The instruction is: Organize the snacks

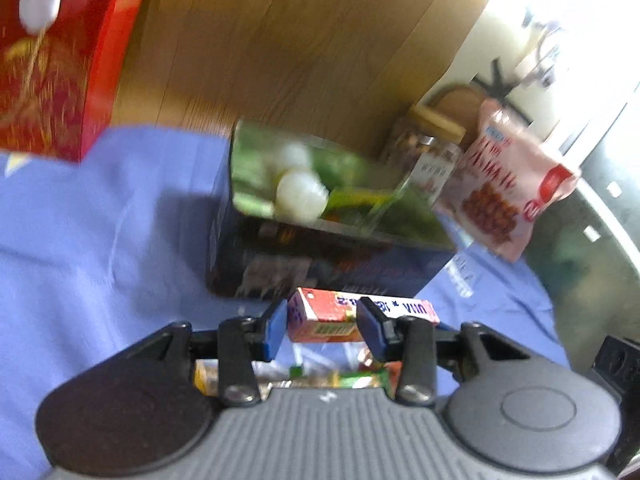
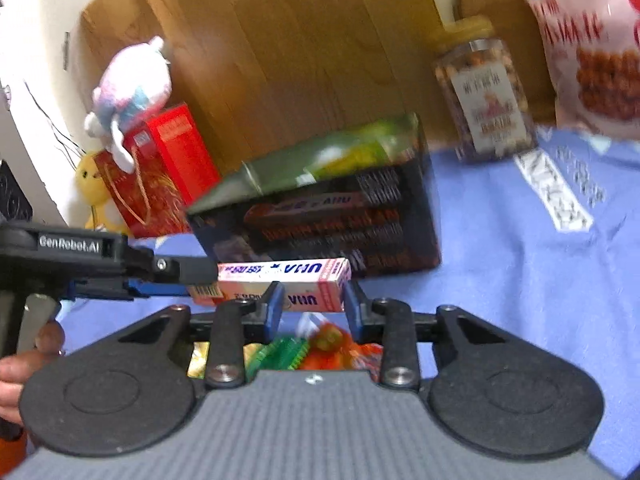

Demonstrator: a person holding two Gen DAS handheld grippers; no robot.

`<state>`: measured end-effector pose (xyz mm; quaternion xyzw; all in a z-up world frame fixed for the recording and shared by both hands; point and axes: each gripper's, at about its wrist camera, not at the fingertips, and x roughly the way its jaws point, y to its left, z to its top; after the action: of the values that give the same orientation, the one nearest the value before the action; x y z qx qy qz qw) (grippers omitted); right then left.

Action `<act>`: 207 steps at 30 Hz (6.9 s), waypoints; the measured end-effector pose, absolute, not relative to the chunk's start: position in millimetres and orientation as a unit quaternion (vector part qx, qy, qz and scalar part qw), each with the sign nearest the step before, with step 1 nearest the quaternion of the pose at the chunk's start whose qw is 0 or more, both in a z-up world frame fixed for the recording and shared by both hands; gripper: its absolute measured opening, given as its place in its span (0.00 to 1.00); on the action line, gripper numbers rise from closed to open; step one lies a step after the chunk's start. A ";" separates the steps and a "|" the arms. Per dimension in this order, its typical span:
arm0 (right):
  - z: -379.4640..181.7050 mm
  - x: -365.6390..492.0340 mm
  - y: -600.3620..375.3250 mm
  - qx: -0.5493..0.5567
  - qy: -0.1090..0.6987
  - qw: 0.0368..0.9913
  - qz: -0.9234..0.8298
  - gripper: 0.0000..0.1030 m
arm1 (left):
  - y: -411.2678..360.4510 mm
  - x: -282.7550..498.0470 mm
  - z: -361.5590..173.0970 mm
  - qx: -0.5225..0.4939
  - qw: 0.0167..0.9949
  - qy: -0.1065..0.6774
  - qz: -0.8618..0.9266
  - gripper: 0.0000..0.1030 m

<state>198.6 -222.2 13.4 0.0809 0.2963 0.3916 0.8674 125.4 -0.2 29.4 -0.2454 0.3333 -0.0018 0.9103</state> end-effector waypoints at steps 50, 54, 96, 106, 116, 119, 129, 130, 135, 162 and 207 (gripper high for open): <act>-4.0 128.6 -152.9 -0.144 0.213 0.849 0.461 0.31 | 30.1 71.4 -0.9 -0.301 0.892 0.336 -0.009 0.28; 8.0 133.9 -159.9 -0.109 0.194 0.866 0.447 0.31 | 24.1 80.9 19.8 -0.279 0.907 0.316 -0.022 0.27; 1.6 125.7 -196.8 -0.103 0.223 0.867 0.434 0.53 | -52.8 125.2 2.9 -0.250 0.883 0.387 -0.088 0.34; -7.9 138.0 -213.1 -0.073 0.248 0.874 0.412 0.54 | -35.8 115.6 -4.1 -0.262 0.880 0.392 -0.061 0.57; -10.2 137.7 -220.5 -0.058 0.254 0.873 0.411 0.62 | -49.1 128.3 -20.6 -0.261 0.871 0.411 -0.066 0.57; -10.4 137.0 -220.4 -0.059 0.255 0.874 0.410 0.62 | -54.7 128.3 -19.3 -0.248 0.876 0.409 -0.054 0.57; -14.3 136.7 -237.2 -0.024 0.287 0.871 0.399 0.61 | -87.4 116.6 -16.8 -0.185 0.897 0.401 -0.007 0.53; -14.4 137.0 -238.1 -0.020 0.288 0.871 0.398 0.61 | -89.0 115.6 -16.4 -0.182 0.898 0.400 -0.003 0.53; -13.9 131.0 -238.3 -0.025 0.283 0.872 0.399 0.62 | -89.3 112.1 -15.7 -0.183 0.897 0.402 0.010 0.53; -12.3 125.9 -243.3 -0.012 0.270 0.879 0.394 0.62 | -69.8 90.1 -7.8 -0.239 0.894 0.378 -0.028 0.51; 1.8 202.9 -250.9 0.086 0.315 0.848 0.417 0.32 | -8.8 138.2 -10.5 -0.315 0.871 0.371 -0.072 0.36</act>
<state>202.9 -250.9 1.8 0.0856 0.3153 0.4173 0.8480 138.2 -8.8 -10.5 -0.3149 0.3708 -0.0721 0.8707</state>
